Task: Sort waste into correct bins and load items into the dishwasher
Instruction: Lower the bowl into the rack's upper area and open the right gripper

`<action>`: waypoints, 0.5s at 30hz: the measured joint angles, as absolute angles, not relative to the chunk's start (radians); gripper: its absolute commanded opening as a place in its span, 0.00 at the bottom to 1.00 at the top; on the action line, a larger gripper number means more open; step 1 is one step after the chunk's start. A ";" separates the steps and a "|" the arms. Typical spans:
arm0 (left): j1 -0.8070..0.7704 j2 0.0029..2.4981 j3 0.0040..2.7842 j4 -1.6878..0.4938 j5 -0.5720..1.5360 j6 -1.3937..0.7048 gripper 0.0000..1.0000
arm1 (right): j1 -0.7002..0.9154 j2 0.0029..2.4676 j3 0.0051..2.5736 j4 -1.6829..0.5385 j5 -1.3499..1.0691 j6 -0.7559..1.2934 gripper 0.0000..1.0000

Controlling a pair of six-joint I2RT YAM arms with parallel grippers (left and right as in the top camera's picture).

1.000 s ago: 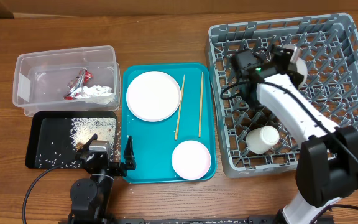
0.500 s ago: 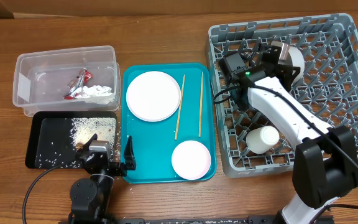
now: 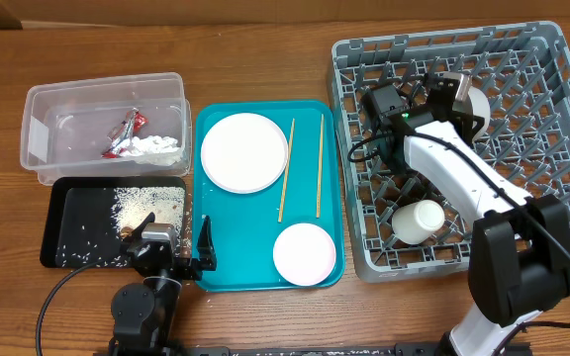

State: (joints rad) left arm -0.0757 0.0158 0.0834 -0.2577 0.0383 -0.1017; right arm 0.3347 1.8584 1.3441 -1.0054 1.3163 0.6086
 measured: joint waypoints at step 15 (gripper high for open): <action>-0.076 0.016 0.083 -0.257 0.038 -0.102 1.00 | 0.427 1.862 1.313 -1.052 1.311 0.599 0.25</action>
State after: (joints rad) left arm -0.0757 0.0158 0.0834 -0.2573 0.0383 -0.1017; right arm 0.4274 1.8618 1.3128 -1.0519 1.3106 0.5987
